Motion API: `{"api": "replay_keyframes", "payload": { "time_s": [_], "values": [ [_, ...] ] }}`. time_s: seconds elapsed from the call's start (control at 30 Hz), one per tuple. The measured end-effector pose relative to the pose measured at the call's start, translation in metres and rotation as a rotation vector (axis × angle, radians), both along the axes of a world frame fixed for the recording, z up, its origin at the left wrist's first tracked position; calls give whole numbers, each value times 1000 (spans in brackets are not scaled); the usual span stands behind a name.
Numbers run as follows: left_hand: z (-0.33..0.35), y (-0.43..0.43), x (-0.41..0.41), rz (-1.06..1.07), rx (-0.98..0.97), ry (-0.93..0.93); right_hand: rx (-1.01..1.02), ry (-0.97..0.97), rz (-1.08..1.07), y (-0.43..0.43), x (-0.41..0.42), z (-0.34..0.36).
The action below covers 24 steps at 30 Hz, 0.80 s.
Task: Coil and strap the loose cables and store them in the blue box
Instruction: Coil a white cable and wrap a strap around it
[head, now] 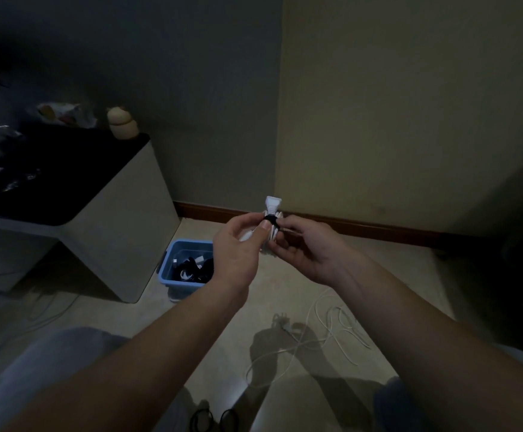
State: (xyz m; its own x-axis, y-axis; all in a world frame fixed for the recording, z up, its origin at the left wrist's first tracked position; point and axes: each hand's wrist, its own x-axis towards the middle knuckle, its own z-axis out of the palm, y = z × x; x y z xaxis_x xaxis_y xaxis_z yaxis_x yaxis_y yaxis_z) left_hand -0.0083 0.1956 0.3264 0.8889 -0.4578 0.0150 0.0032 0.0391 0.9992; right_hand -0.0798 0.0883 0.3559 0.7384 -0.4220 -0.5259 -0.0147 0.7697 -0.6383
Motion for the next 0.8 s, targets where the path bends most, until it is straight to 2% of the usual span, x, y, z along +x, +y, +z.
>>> {"api": "replay_keyframes", "payload": {
  "time_s": [0.17, 0.27, 0.4, 0.57, 0.8],
  "values": [
    [-3, -4, -3, 7, -5, 0, -12, 65, 1, -5, -4, -1],
    [-2, -6, 1, 13, -16, -19, -94, 145, 27, -5, -8, -1],
    [-3, -7, 4, -2, 2, -40, -221, 247, -48, -3, -5, -2],
    [-6, -6, 0, -10, 15, -60, -319, 186, -98, 1, -3, -5],
    [-4, -6, -2, 0, 18, -54, -311, 171, -147, 5, -1, -8]
  ]
}}
